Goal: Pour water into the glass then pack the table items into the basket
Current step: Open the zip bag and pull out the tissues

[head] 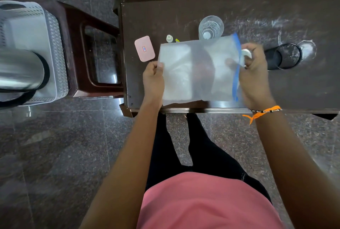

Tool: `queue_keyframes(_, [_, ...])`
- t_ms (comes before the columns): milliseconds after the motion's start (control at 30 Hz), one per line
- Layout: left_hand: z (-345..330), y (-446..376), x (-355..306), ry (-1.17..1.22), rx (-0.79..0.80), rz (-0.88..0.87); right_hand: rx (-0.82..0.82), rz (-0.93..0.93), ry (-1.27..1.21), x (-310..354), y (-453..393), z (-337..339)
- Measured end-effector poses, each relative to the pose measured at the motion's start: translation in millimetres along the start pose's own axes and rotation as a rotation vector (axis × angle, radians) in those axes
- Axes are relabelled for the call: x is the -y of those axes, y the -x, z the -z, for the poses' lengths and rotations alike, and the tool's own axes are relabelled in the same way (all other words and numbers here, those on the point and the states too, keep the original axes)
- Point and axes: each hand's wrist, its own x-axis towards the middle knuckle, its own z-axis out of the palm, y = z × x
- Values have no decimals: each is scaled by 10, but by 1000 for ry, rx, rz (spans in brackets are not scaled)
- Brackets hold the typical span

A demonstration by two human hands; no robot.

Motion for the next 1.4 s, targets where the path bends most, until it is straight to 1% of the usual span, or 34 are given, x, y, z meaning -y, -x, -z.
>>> queue_keyframes(67, [22, -12, 3, 44, -41, 33, -26, -13, 56, 19, -18, 148])
queue_keyframes(100, [31, -7, -2, 72, -31, 39, -38, -9, 62, 43, -29, 229])
queue_keyframes(167, [50, 4, 0, 100, 19, 22, -18, 4, 92, 127, -32, 352])
queue_keyframes(233, [86, 30, -12, 86, 83, -23, -10, 49, 191, 231, -24, 418])
queue_keyframes(300, [92, 48, -42, -9, 139, -108, -18, 122, 357, 313, -11, 442])
queue_keyframes(367, [45, 59, -82, -137, 155, -200, -39, 194, 539, 389, 7, 421])
queue_keyframes(433, [-42, 73, -117, -247, 114, -239, -87, 236, 663, 458, 40, 403])
queue_keyframes(500, [-102, 64, -146, -306, 43, -226, -162, 253, 715, 516, 76, 404])
queue_keyframes(567, [-122, 33, -181, -311, 9, -212, -227, 270, 691, 572, 110, 403])
queue_keyframes(600, [-130, 21, -207, -310, 17, -220, -223, 258, 637, 589, 116, 398])
queue_keyframes(633, [-148, 24, -246, -310, 39, -238, -183, 219, 554, 598, 121, 381])
queue_keyframes(667, [-168, 41, -287, -305, 69, -258, -109, 151, 455, 587, 117, 342])
queue_keyframes(733, [-232, 120, -382, -272, 166, -284, 47, -18, 302, 528, 104, 226])
queue_keyframes(767, [-262, 165, -417, -243, 232, -288, 104, -81, 270, 482, 102, 163])
queue_keyframes(833, [-320, 241, -462, -224, 374, -273, 164, -146, 212, 402, 74, 55])
queue_keyframes(900, [-385, 271, -481, -375, 476, -301, 191, -180, 126, 347, 15, -19])
queue_keyframes(933, [-413, 272, -470, -449, 495, -323, 199, -182, 100, 328, -27, -41])
queue_keyframes(967, [-439, 265, -451, -475, 490, -325, 199, -178, 91, 304, -70, -61])
queue_keyframes(1067, [-500, 249, -424, -377, 418, -237, 170, -171, 92, 206, -184, -81])
queue_keyframes(1133, [-513, 195, -390, -324, 388, -185, 139, -173, 169, 134, -237, -47])
queue_keyframes(1233, [-527, 144, -379, -227, 419, -95, 159, -246, 239, 32, -274, 74])
queue_keyframes(1333, [-592, 128, -365, -167, 466, -38, 166, -258, 92, -61, -254, 200])
queue_keyframes(1400, [-642, 118, -347, -138, 479, -27, 100, -217, -50, -119, -232, 250])
